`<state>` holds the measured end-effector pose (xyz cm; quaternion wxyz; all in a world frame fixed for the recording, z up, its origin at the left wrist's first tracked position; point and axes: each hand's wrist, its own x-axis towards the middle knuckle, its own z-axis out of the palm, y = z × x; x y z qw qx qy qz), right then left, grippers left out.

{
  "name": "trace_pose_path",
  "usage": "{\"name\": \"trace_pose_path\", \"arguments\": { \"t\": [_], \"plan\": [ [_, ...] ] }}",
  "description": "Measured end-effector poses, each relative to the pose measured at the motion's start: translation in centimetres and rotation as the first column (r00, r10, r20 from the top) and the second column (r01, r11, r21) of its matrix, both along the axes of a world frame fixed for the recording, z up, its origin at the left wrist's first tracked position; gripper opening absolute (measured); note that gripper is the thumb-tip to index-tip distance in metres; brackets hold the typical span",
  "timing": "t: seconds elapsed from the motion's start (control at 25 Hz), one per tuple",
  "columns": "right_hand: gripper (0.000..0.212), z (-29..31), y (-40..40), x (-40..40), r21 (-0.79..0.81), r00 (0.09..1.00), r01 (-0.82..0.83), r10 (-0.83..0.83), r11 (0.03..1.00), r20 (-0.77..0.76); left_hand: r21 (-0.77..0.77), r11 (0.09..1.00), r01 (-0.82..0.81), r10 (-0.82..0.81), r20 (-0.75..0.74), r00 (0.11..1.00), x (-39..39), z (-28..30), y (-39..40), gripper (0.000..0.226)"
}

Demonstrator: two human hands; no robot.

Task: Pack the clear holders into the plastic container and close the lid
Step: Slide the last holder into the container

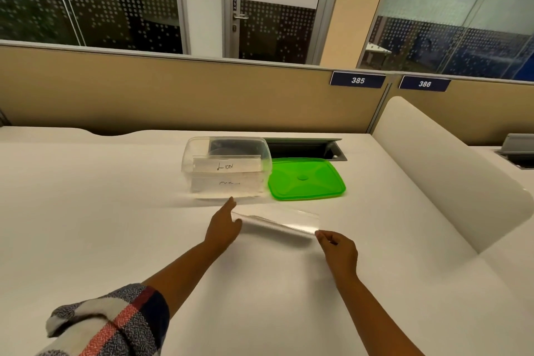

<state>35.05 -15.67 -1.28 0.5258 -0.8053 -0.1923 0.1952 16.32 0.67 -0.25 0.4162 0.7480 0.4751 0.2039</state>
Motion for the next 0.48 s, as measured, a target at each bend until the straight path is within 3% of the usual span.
{"name": "trace_pose_path", "arguments": {
  "t": [0.24,0.48],
  "plan": [
    [0.024,2.5,2.5,-0.3,0.133,0.997,0.016,-0.006,0.991,-0.075,0.094,0.976,-0.196,0.175,0.201,0.964,-1.8,2.8,0.5,0.041],
    [0.028,5.2,5.1,-1.8,0.231,0.999,-0.018,0.027,0.973,-0.034,0.003,0.932,-0.362,0.343,0.312,0.886,-3.8,5.1,1.2,0.037]
  ]
}}
